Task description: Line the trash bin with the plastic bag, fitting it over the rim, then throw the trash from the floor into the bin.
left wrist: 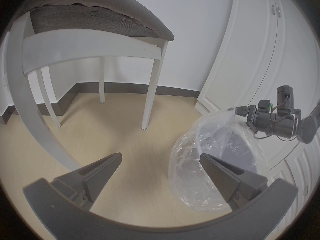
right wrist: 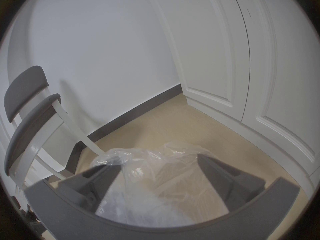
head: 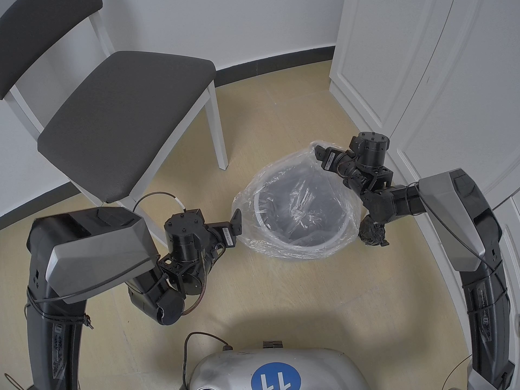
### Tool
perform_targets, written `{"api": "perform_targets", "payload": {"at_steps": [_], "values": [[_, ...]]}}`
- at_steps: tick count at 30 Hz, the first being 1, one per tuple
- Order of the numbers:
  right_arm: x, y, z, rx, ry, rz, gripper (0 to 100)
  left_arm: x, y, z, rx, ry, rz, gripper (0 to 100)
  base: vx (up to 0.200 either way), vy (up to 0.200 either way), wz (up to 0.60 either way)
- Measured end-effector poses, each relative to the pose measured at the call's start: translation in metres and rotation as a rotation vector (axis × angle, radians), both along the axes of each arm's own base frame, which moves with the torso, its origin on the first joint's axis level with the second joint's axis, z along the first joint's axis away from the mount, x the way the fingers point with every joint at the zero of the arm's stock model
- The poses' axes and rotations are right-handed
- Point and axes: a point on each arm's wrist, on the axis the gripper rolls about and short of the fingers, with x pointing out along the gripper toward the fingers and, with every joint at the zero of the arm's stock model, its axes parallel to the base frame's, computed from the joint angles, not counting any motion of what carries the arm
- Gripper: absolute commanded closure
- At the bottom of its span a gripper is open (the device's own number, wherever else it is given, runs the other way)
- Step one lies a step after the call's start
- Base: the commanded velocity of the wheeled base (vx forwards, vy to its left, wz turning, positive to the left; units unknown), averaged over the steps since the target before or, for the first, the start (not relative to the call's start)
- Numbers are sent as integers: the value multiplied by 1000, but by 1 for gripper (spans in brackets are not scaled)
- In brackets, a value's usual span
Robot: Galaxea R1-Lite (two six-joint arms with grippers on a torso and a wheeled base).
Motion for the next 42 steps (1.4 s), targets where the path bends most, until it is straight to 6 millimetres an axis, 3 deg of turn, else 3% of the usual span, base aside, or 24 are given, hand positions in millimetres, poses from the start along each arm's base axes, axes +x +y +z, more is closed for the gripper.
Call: {"api": "perform_targets", "payload": {"at_steps": [9, 16, 23, 31, 42], "values": [[-22, -10, -8, -47, 98, -3, 0, -1, -2, -4, 9, -23, -5, 0, 0, 0, 0], [-60, -22, 0, -82, 155, 0, 0, -1, -5, -8, 25, -37, -15, 0, 0, 0, 0], [-94, -41, 6, -77, 132, -22, 0, 7, -19, 3, 76, -79, -39, 0, 0, 0, 0], [-104, -67, 8, -194, 140, -63, 0, 14, -38, 22, 92, -104, -70, 0, 0, 0, 0], [-107, -62, 12, -142, 132, -31, 0, 24, -42, 32, 104, -90, -67, 0, 0, 0, 0]]}}
